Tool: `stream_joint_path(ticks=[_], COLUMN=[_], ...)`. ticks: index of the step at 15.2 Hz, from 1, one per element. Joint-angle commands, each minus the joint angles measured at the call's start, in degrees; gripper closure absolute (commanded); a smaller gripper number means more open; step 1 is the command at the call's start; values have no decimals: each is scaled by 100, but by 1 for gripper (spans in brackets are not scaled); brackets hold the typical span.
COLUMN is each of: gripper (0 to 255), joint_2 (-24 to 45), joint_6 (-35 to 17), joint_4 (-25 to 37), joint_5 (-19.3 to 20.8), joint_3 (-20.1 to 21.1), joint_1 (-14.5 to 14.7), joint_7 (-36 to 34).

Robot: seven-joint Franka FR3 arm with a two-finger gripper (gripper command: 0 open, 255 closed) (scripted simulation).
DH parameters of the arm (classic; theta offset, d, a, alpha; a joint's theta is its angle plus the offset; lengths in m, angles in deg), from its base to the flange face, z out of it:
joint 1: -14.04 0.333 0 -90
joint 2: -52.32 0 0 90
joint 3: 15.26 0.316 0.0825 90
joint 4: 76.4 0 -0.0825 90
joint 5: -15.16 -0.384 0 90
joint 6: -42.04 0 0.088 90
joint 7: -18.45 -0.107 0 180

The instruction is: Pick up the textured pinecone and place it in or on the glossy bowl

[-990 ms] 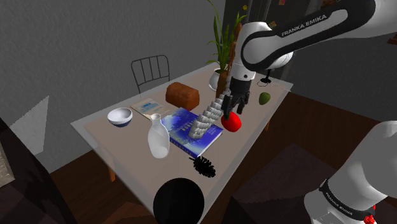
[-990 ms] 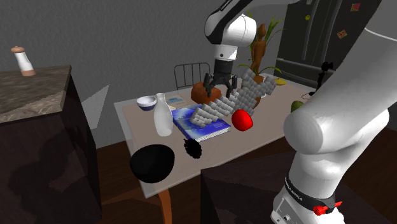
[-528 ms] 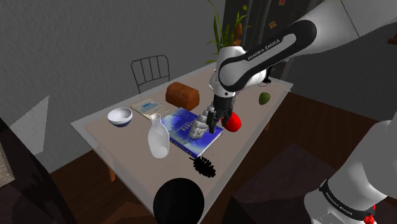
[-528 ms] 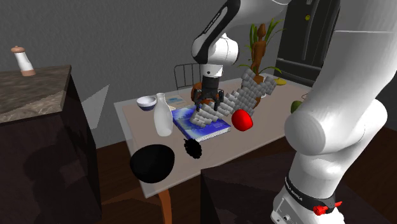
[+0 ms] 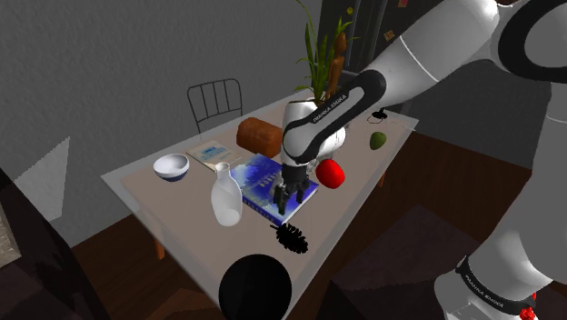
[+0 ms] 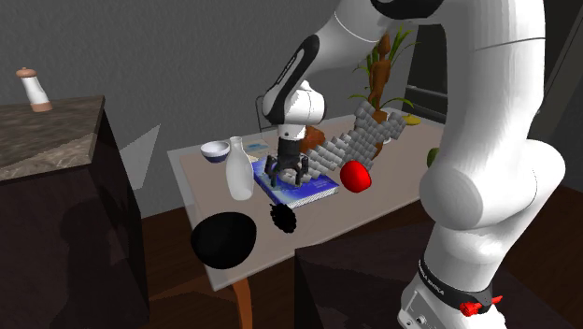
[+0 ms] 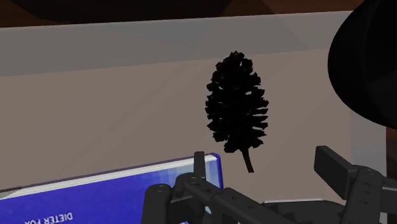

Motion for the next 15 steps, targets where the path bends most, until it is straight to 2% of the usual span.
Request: stream_joint_path(ticks=[1, 4, 11, 15], gripper=[0, 0, 0, 0], joint_2=[434, 952, 1386, 1386], joint_6=[-77, -171, -644, -644], joint_4=[298, 658, 630, 630], joint_5=[22, 53, 18, 18], joint_3=[38, 79, 108, 107], joint_1=[67, 161, 242, 242], joint_7=[8, 12, 34, 34])
